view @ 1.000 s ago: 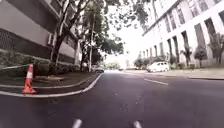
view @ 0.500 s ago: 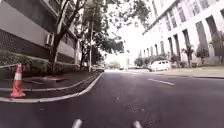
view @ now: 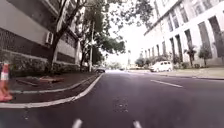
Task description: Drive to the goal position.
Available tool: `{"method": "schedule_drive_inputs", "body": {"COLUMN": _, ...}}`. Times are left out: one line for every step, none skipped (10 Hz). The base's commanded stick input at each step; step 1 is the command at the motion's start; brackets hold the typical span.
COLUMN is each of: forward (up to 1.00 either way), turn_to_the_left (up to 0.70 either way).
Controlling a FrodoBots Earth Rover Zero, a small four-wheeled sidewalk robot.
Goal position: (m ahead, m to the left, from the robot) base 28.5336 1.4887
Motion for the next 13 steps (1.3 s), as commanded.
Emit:
{"method": "schedule_drive_inputs", "body": {"forward": 0.70, "turn_to_the_left": 0.00}}
{"method": "schedule_drive_inputs", "body": {"forward": 0.70, "turn_to_the_left": 0.00}}
{"method": "schedule_drive_inputs", "body": {"forward": 0.70, "turn_to_the_left": 0.00}}
{"method": "schedule_drive_inputs", "body": {"forward": 0.70, "turn_to_the_left": 0.00}}
{"method": "schedule_drive_inputs", "body": {"forward": 0.70, "turn_to_the_left": 0.00}}
{"method": "schedule_drive_inputs", "body": {"forward": 0.70, "turn_to_the_left": 0.00}}
{"method": "schedule_drive_inputs", "body": {"forward": 0.70, "turn_to_the_left": 0.00}}
{"method": "schedule_drive_inputs", "body": {"forward": 0.70, "turn_to_the_left": 0.00}}
{"method": "schedule_drive_inputs", "body": {"forward": 0.70, "turn_to_the_left": 0.00}}
{"method": "schedule_drive_inputs", "body": {"forward": 0.70, "turn_to_the_left": 0.00}}
{"method": "schedule_drive_inputs", "body": {"forward": 0.70, "turn_to_the_left": 0.00}}
{"method": "schedule_drive_inputs", "body": {"forward": 0.70, "turn_to_the_left": 0.00}}
{"method": "schedule_drive_inputs", "body": {"forward": 0.70, "turn_to_the_left": 0.00}}
